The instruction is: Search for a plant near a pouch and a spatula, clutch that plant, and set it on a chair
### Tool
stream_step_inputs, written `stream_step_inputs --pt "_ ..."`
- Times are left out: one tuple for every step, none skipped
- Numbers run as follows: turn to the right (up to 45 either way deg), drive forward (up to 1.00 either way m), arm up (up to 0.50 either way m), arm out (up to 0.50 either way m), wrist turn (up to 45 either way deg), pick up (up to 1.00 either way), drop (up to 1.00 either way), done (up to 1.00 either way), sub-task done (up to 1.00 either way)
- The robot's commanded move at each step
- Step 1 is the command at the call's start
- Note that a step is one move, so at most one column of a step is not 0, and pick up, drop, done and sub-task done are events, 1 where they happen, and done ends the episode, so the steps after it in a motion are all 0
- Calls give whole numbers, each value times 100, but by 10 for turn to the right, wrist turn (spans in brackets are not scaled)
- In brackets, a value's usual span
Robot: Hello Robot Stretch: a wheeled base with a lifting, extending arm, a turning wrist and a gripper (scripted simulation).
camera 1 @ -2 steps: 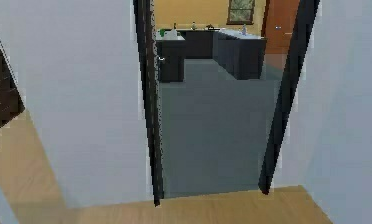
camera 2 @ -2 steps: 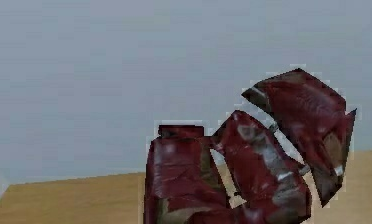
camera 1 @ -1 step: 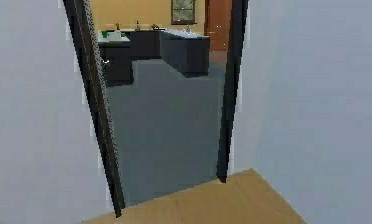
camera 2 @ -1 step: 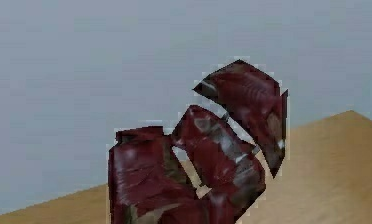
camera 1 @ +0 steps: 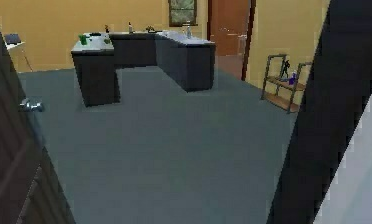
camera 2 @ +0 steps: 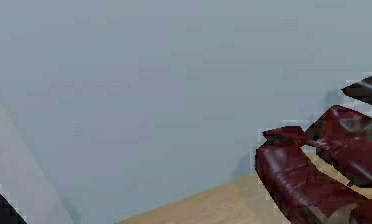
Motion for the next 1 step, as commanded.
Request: stream_step_inputs --pt "30 0 0 0 0 0 0 0 0"
